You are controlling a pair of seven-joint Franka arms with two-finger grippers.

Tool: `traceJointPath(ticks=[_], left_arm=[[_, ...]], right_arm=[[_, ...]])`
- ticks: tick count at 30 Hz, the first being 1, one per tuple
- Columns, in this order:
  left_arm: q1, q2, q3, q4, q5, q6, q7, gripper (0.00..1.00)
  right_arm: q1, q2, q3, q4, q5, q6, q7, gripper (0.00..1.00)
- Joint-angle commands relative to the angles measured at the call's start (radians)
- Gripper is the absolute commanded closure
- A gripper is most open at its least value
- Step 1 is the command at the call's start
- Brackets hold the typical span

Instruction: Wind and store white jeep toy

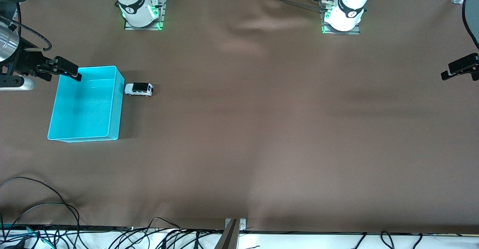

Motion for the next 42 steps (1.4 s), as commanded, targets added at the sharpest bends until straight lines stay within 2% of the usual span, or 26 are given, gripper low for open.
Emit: traceJointPath(ticks=[1, 5, 9, 20, 26, 35, 42], left_arm=[[-0.004, -0.015, 0.003, -0.025, -0.031, 0.001, -0.005, 0.0], [-0.017, -0.009, -0.006, -0.025, -0.031, 0.002, -0.006, 0.0], [-0.03, -0.008, -0.06, -0.026, -0.015, 0.002, -0.017, 0.0], [-0.042, 0.0, -0.106, -0.043, -0.012, 0.005, -0.031, 0.0], [-0.047, -0.002, -0.169, -0.051, 0.058, 0.005, -0.115, 0.0], [-0.045, 0.0, -0.17, -0.054, 0.068, 0.005, -0.143, 0.0], [-0.05, 0.0, -0.196, -0.063, 0.21, 0.008, -0.145, 0.0]], right_arm=[[-0.004, 0.009, 0.003, 0.025, 0.008, -0.009, -0.004, 0.0], [-0.003, 0.01, 0.003, 0.025, 0.01, -0.009, -0.004, 0.0], [-0.003, 0.01, 0.004, 0.025, 0.01, -0.009, -0.002, 0.0], [-0.003, 0.006, 0.003, 0.015, 0.012, -0.022, 0.05, 0.0], [-0.003, 0.005, 0.001, 0.016, 0.005, -0.056, 0.05, 0.0], [-0.001, 0.01, 0.003, 0.005, 0.005, -0.062, 0.053, 0.0], [-0.003, 0.021, 0.001, 0.002, 0.005, -0.062, 0.053, 0.0]])
